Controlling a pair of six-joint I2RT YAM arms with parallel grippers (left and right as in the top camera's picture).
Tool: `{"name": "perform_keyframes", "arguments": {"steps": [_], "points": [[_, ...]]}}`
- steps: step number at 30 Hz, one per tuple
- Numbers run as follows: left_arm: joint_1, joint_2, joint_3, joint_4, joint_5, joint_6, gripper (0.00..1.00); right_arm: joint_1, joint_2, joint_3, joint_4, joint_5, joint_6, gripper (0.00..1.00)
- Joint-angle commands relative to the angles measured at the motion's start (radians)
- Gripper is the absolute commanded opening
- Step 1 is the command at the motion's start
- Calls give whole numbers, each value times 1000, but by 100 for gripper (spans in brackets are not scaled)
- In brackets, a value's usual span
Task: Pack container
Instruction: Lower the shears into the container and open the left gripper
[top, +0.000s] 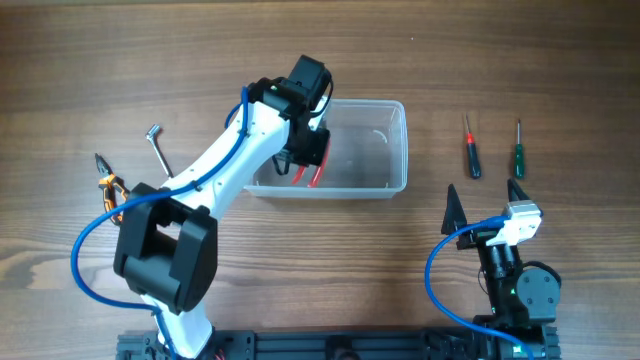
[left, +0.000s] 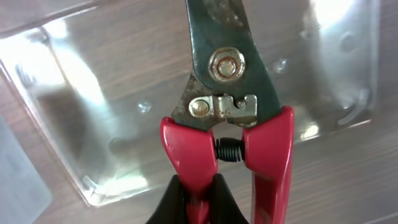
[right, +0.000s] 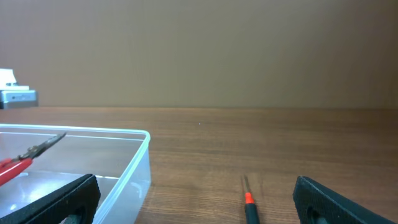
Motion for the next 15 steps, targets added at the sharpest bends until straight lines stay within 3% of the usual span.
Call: {"name": "perform_keyframes", "arguments": {"steps": [1,13,14,15], "points": [[9,16,14,-21,6,-23,4,-4,-9,0,4,-14,-8,100],[9,16,14,-9,8,-23,5,-4,-9,0,4,-14,-8,100],[9,16,14,-10,8,-23,7,-4,-9,0,4,-14,-8,100],[9,16,14,-10,8,-23,22,-4,-9,0,4,-14,-9,100]]}}
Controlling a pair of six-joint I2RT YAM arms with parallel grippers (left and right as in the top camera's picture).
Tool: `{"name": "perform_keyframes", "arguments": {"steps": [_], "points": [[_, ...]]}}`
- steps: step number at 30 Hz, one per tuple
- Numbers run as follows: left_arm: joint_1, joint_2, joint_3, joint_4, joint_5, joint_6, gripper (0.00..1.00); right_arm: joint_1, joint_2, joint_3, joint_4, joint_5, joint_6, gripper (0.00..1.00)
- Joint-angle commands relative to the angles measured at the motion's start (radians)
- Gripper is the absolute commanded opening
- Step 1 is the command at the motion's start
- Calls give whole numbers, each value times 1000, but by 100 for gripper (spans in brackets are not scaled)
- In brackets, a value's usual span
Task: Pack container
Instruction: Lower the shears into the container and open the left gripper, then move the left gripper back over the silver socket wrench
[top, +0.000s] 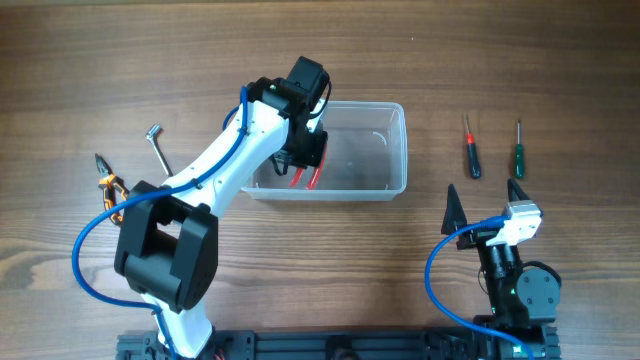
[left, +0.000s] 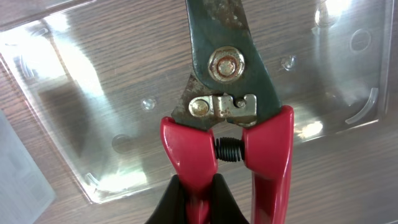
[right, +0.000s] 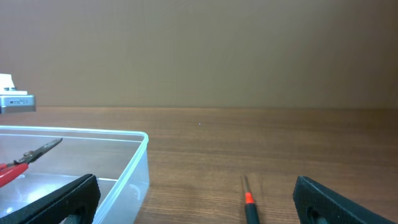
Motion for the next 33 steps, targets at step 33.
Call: {"name": "perform_keyframes", "arguments": {"steps": [33], "points": [[257,-246,235,-129,-205,-160,29,-4,-9,0,4,-14,-8,100]]}}
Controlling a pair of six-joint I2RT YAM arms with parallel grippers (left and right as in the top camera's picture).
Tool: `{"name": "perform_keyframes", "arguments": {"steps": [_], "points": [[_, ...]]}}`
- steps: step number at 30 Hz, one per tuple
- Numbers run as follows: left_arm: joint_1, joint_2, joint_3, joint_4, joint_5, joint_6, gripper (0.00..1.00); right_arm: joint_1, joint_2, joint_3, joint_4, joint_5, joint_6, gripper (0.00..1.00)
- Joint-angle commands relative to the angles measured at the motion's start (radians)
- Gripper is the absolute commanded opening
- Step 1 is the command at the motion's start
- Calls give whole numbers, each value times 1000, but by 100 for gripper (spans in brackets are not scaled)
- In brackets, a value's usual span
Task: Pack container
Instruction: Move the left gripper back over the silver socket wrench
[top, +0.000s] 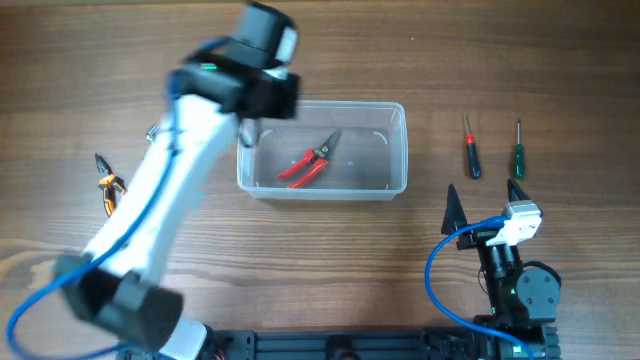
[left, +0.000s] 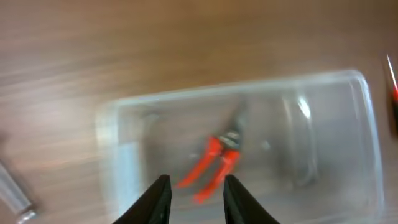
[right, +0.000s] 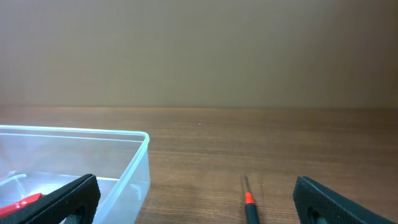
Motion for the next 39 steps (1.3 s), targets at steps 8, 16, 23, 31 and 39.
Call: {"name": "perform_keyframes", "arguments": {"steps": [8,16,23,31,39], "points": [[484,-26,-88,-133,-80,-290,30,-4,-9,0,4,-14,-8,100],[683,-26,-394,91,29,-286,41,-4,-9,0,4,-14,-8,100],[681,-13,-563,308,25,-279,37,-5,-9,0,4,-14,-8,100],[675,150,-574,391,26,-280,37,-5,-9,0,4,-14,-8,100],[675,218,-574,489,64,-279,33,-4,-9,0,4,-15,-8,100]]}}
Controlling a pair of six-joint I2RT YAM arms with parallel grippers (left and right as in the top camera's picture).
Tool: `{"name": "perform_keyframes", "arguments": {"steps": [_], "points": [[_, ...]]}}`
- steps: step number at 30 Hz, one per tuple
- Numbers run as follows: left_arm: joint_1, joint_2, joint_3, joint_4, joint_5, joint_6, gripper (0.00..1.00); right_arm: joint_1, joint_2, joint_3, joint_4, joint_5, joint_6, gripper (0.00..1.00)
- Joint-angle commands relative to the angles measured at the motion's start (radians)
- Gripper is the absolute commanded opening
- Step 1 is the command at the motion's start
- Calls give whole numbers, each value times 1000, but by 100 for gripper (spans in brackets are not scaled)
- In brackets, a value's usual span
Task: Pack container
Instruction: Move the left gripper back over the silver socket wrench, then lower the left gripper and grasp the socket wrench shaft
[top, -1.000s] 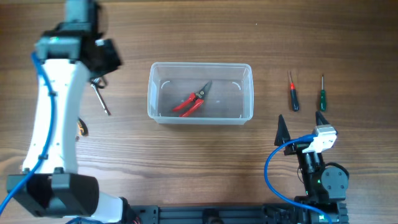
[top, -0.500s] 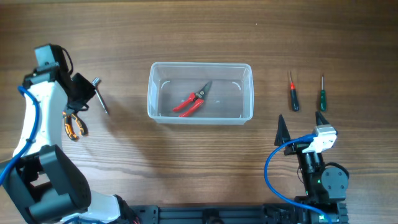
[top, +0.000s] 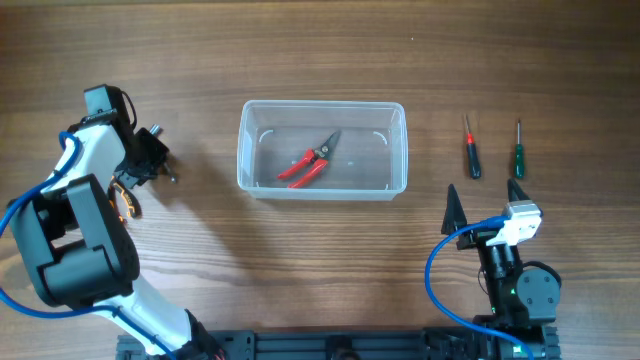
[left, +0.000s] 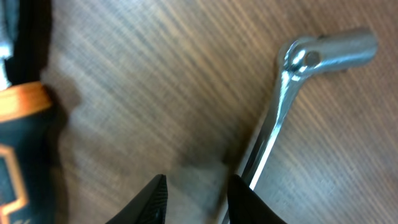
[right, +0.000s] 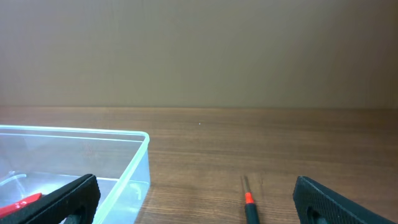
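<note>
The clear plastic container (top: 322, 185) stands mid-table with red-handled pliers (top: 311, 161) lying inside. My left gripper (top: 150, 160) is at the far left, low over a metal L-shaped wrench (left: 287, 102). It is open (left: 196, 202), and the wrench's shaft runs along its right fingertip (left: 242, 198). A black-and-orange handled tool (left: 18, 134) lies just left of it. My right gripper (top: 485, 195) rests open near the front right. It faces a red screwdriver (right: 249, 206) and the container's corner (right: 140, 155).
The red screwdriver (top: 470, 147) and a green screwdriver (top: 518, 150) lie side by side right of the container. The orange-handled tool (top: 126, 197) lies beside my left arm near the table's left edge.
My left gripper was raised over the container's back left corner. Now it is down at the far left over the metal wrench, still open. The pliers and the right arm have not moved.
My left gripper was shut on the red pliers inside the container, and still held them half a second later. Then the pliers lay loose in the container with the gripper open above. Now the gripper is at the wrench on the left.
</note>
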Motion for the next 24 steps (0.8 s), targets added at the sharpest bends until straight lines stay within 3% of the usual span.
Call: {"name": "perform_keyframes", "arguments": {"steps": [1,16,24], "points": [[-9,25,-6,33,47,-5,34,-4,-9,0,4,-14,-9,100],[-19,19,92,-123,69,13,41,-5,-9,0,4,-15,-9,100],[-20,4,132,-113,119,13,41,-4,-9,0,4,-14,-8,100]]}}
